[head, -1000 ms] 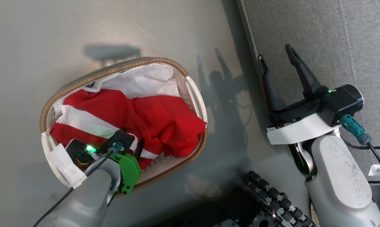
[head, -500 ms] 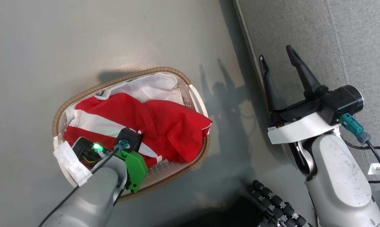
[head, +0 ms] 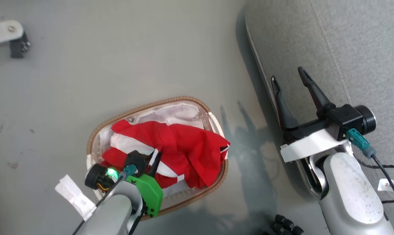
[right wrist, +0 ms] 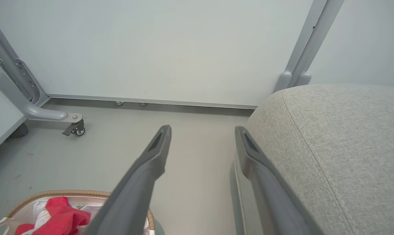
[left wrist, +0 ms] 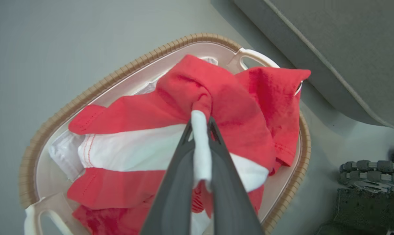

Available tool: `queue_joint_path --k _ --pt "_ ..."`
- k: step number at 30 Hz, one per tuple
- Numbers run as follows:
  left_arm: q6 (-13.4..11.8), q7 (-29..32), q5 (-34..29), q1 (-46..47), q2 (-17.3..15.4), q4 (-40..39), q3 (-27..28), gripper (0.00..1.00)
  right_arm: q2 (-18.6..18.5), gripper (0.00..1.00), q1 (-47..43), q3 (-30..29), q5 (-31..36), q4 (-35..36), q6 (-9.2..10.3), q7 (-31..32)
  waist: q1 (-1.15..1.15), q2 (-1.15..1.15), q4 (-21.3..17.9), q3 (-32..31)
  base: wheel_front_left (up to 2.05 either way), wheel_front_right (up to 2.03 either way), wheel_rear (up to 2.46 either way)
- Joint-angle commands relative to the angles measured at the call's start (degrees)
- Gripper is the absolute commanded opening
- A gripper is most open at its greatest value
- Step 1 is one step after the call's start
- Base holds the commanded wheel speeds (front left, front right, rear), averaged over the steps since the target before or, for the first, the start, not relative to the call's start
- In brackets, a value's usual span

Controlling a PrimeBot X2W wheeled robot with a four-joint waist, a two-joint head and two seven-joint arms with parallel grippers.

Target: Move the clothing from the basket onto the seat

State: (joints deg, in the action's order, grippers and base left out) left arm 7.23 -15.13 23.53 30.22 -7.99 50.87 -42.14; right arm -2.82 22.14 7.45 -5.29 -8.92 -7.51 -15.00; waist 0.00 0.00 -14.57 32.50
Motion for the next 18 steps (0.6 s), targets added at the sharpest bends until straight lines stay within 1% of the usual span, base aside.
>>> queue_joint_path --k 1,11,18 --pt "-0.2 0.0 -1.0 -1.9 0.2 -1.4 1.0 0.0 -0.2 1.0 -1.5 -0.4 0.3 -0.5 0.04 -0.3 0.0 0.0 3.0 -6.4 0.0 0.0 0.0" --pt "0.1 0.0 -4.6 -10.2 1.7 -13.3 9.9 0.0 -0.2 1.0 -6.0 -1.2 0.7 -2.1 0.04 -0.3 0.0 0.0 6.2 -15.3 0.0 0.0 0.0" --pt "0.3 0.0 -6.1 -14.6 3.0 -21.3 15.2 0.0 -0.2 1.0 -9.5 -0.9 0.5 -3.4 0.05 -0.3 0.0 0.0 7.4 -21.1 0.0 0.0 0.0"
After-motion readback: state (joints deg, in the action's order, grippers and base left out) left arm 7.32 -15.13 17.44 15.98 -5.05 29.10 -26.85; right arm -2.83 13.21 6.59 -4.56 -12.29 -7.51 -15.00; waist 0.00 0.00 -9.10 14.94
